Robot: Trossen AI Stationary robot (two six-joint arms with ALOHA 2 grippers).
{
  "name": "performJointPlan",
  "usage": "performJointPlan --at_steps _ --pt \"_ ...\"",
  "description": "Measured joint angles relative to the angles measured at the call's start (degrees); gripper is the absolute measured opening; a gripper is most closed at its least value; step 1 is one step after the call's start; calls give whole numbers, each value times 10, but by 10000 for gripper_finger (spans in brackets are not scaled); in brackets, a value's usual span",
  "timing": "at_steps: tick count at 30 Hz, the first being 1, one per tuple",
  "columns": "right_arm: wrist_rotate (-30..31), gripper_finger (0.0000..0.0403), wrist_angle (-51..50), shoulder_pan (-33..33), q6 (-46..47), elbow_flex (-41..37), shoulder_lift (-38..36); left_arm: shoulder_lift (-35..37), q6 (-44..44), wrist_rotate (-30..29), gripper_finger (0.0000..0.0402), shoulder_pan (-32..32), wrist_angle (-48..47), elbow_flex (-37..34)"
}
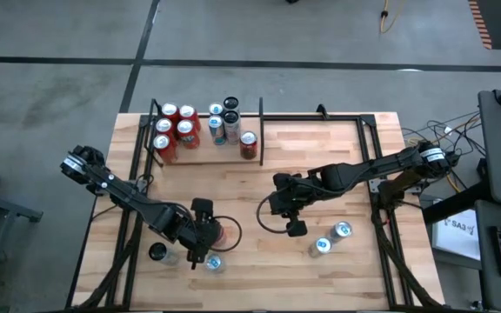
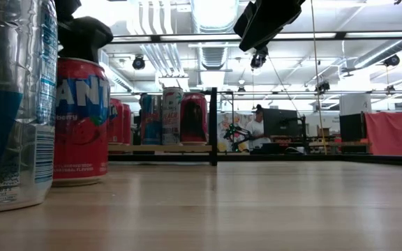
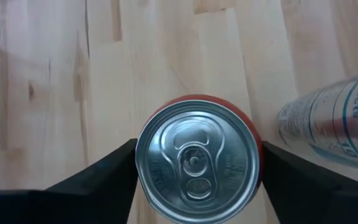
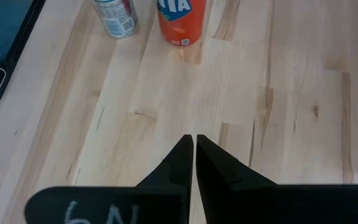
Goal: Place canned beverage on shelf
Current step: Put the red soda can on the shelf aligned with the other red soda can
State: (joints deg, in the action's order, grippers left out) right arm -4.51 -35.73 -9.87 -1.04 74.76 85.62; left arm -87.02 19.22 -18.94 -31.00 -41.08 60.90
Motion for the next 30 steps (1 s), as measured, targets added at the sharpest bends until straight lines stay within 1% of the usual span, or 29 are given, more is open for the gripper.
performJointPlan --at_steps 4,10,14,20,26,30 --pt "0 9 0 0 0 0 0 4 -11 0 271 0 -9 1" --pt "0 9 0 0 4 0 0 30 -65 1 271 8 -82 30" --pt "0 9 -1 0 5 0 0 48 -114 0 271 32 -147 58" --pt "0 9 0 0 5 0 0 71 -179 -35 271 108 -226 92" --pt "0 9 0 0 2 0 0 109 -262 -31 271 211 -231 88" --pt "0 9 0 0 -1 0 0 134 -316 -30 271 283 -217 87"
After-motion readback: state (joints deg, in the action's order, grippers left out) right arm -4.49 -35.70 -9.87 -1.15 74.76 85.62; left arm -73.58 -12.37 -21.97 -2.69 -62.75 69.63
